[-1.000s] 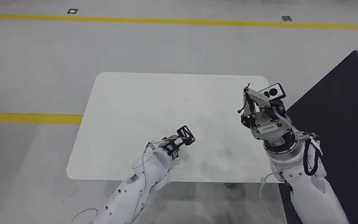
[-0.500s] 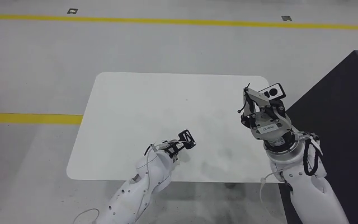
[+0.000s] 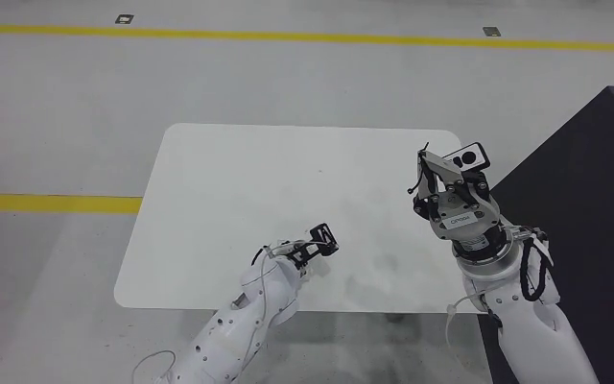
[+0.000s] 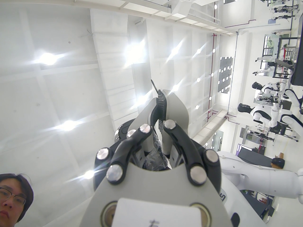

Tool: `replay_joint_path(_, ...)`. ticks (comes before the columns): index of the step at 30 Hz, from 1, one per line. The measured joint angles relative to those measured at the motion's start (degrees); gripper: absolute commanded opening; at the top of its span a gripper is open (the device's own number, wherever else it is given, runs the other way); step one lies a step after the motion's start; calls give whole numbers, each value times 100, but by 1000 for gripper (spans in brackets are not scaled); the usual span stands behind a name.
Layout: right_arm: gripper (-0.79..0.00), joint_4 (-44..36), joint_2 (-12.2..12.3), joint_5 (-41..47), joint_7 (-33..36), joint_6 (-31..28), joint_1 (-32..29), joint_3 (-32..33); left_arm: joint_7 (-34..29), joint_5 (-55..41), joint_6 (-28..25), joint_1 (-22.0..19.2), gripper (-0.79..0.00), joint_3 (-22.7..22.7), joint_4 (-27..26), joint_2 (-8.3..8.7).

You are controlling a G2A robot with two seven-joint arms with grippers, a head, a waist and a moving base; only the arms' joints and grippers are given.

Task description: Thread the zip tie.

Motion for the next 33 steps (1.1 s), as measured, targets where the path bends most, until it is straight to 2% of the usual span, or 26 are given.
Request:
replay_joint_path(15,-785,0,0,0,0,0,0,0,133,216,251,-79,-643,9,216,-94)
replay_joint_path(20,-785,0,0,0,0,0,0,0,164,209,327,-122,-662,1,341,-133)
replay_joint_path(22,-785,0,0,0,0,0,0,0,106,204,316,-155,-705,21,413,-155)
replay_joint_path(29,-785,0,0,0,0,0,0,0,33,154,317,-222,-680,42,483,-216)
replay_joint_path(33,-785,0,0,0,0,0,0,0,13,122,338,-224,-705,-3,495,-237)
